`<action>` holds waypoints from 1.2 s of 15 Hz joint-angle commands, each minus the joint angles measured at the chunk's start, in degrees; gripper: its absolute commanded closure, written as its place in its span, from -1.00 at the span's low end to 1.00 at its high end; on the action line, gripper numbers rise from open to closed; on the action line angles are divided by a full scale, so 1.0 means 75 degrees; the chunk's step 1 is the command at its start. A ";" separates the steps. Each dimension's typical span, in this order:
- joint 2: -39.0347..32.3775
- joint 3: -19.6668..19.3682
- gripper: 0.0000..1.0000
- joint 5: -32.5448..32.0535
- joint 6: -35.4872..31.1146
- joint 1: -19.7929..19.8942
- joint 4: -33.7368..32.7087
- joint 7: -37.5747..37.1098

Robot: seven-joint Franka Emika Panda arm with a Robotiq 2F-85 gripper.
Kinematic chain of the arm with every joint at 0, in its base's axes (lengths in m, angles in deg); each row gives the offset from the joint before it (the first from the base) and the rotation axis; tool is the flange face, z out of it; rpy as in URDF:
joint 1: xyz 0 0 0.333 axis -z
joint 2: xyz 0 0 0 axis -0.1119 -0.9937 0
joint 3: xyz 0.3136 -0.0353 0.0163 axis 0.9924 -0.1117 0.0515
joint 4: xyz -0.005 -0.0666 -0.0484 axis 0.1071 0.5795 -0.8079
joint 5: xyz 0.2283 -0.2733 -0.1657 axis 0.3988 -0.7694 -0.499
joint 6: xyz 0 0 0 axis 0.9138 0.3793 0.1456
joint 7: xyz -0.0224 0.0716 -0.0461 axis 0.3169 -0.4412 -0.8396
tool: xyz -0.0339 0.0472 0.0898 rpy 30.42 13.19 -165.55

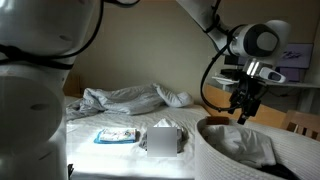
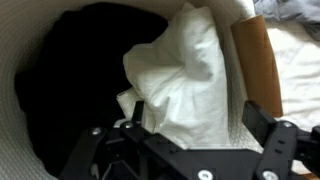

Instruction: Remove the clothing from the laundry basket and put them on the bed.

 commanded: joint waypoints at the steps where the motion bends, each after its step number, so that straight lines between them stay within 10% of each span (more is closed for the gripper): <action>1: -0.0582 0.0051 -1.00 -0.0020 -0.0050 0.0151 -0.0489 -0.0265; 17: -0.2010 0.0192 -1.00 0.0042 -0.0954 0.0215 -0.0563 -0.0732; 18: -0.2032 0.0190 -0.50 0.0001 -0.0949 0.0199 -0.0559 -0.0698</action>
